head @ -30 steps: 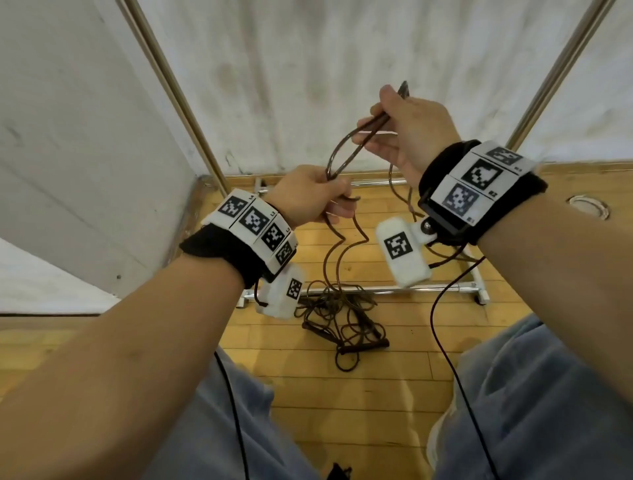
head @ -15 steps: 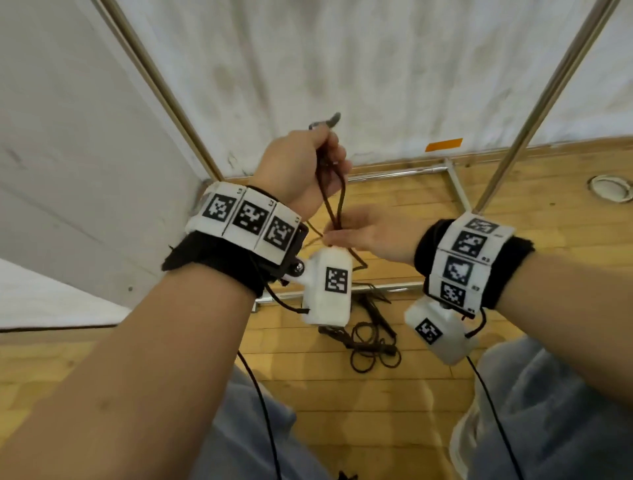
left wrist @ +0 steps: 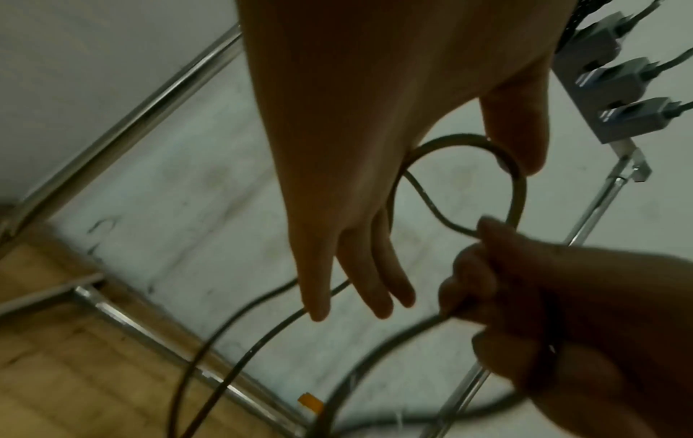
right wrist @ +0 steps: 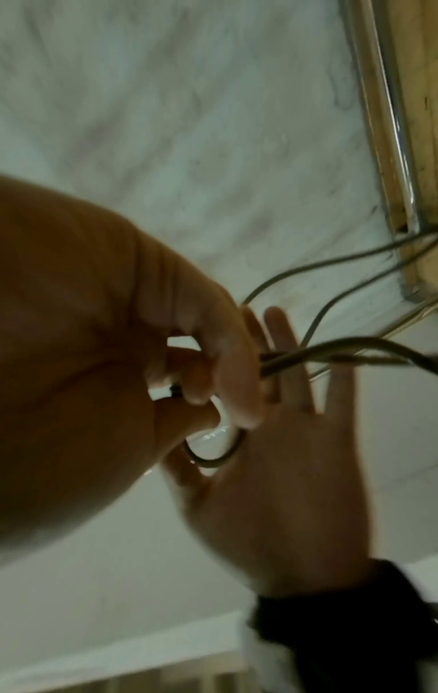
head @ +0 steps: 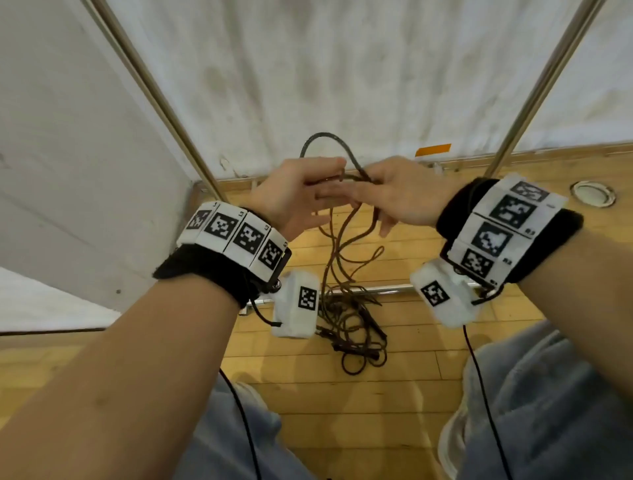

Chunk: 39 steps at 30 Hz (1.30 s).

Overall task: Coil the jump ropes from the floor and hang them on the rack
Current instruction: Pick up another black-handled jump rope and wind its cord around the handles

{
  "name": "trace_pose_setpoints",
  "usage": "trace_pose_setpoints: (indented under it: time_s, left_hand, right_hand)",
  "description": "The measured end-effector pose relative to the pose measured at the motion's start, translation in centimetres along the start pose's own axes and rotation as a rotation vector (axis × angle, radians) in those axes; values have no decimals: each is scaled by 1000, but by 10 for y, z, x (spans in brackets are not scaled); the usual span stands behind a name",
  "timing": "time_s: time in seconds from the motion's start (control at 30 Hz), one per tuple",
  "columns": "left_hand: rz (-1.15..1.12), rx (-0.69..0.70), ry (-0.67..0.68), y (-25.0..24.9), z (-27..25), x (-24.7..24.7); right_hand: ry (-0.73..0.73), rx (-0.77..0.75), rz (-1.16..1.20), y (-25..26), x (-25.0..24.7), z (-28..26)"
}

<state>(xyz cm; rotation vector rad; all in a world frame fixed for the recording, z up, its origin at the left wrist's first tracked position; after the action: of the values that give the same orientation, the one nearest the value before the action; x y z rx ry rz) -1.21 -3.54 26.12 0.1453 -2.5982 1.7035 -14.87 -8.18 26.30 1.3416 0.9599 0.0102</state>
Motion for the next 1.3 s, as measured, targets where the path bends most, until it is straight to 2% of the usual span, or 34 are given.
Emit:
trace_pose_setpoints:
  time_s: [0.1,0.17,0.27,0.37,0.43,0.47,0.53,0.6,0.67,0.73,0.83,0.93,1.07,1.13,1.17,1.23,1.3]
  left_hand:
    - [15,-16,130,7,-2,9]
    - [165,26,157,11,-3,14]
    - [379,81,43,15,-3,15]
    - [575,47,18,18,-3,16]
    - [615,18,-64,14,-5,14]
    - [572,15,-124,10,-5,12]
    - [396,31,-235,-1,-5,7]
    - [78,46,-298,-11,-5,2]
    - [-158,42,-258,-19,-7,2]
    - [-272,40,-191,-25,-10,3]
    - [-371,78,-147,-32,-14,2]
    - [-441,145,-182,-42,-16,-7]
    - [-374,173,-403,-41,-15,-25]
    - [-351,169,-450,-39,-15,-32]
    - [-315,157,-419,-37,-15,-34]
    - [-185,120,-293,-33,-16,-33]
    - [30,105,-107,-25,-19,-19]
  right_hand:
    - [-138,108,367,2,-16,4]
    - [-192,154,549,3,-22,6]
    - [-280,186,722,2,-27,9]
    - [-450,218,907,1,-35,11]
    - [-520,235,1027,-3,-39,11]
    - [-507,241,1043,-6,-36,10]
    - [-376,263,959,-13,-24,11]
    - [-134,267,795,-17,-1,9]
    - [120,235,591,-18,26,3]
    - [243,200,430,-19,46,0]
    - [214,60,96,-17,59,1]
    - [141,-30,-212,-16,56,4]
    - [67,-164,-498,-3,38,5]
    - [49,-156,-422,3,26,5]
    - [51,-141,-347,6,21,4]
    - [49,-102,-136,12,13,4]
    - [-31,-60,152,16,7,4]
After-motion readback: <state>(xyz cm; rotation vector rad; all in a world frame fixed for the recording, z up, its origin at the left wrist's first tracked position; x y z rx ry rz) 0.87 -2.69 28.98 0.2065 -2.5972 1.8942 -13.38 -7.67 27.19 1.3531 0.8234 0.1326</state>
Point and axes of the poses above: each hand's wrist, its own z-axis towards the middle knuckle, its own x-axis out of the palm, y = z × x, the point moved 3 cm from there along z, towards the middle knuckle, and after that the axes turned 5 degrees about -y, right-handed, at the moved point
